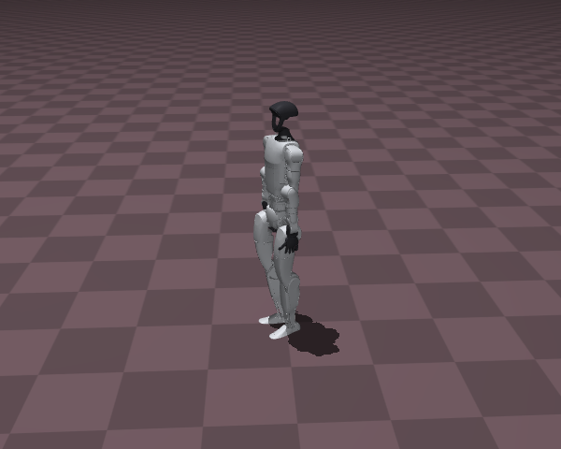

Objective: In place motions

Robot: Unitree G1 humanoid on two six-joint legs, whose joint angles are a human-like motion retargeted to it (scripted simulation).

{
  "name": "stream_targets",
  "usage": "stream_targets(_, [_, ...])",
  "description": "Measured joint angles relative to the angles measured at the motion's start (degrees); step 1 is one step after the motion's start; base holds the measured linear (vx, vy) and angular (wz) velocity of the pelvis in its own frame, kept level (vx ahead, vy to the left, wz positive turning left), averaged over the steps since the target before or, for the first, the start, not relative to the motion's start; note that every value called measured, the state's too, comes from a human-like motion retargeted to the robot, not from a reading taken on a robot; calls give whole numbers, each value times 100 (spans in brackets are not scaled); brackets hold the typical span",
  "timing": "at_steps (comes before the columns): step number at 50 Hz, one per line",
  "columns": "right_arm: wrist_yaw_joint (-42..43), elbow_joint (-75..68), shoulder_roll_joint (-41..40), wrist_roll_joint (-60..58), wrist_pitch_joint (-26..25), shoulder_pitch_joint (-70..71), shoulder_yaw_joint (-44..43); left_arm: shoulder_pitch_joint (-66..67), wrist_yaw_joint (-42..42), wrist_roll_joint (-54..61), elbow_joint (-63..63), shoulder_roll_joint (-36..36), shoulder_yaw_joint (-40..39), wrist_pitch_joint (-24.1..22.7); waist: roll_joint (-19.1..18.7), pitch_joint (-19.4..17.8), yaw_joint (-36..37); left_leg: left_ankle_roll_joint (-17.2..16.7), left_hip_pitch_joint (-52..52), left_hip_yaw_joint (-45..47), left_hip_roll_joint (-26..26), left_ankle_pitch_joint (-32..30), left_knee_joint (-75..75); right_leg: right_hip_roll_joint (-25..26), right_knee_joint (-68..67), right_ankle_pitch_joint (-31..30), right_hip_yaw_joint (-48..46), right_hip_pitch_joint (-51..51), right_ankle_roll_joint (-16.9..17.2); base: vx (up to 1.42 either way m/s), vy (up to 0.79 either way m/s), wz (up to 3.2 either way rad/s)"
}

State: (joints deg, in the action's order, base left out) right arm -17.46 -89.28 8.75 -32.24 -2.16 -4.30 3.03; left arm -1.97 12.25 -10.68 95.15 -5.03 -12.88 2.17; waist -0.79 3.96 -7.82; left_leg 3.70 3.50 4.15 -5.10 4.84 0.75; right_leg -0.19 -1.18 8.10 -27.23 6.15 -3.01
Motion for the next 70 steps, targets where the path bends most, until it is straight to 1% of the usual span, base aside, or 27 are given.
stream_targets(17, [-42, 8, 15, -10, -6, 7, 21, -8, 95, 9, -1, 19, -44, -10, -23, -9, 50, -1, -27, 31, 12, -19, 13, 17, 4, -2, 27, -6, -14, 0, 0, 0])
stream_targets(70, [-125, -11, 37, -57, -7, 95, 71, -8, 86, 64, 5, -14, 41, -5, 27, 33, -225, -92, -38, -335, 7, -35, 34, -64, 15, 7, -312, -5, -3, 0, 0, 0])
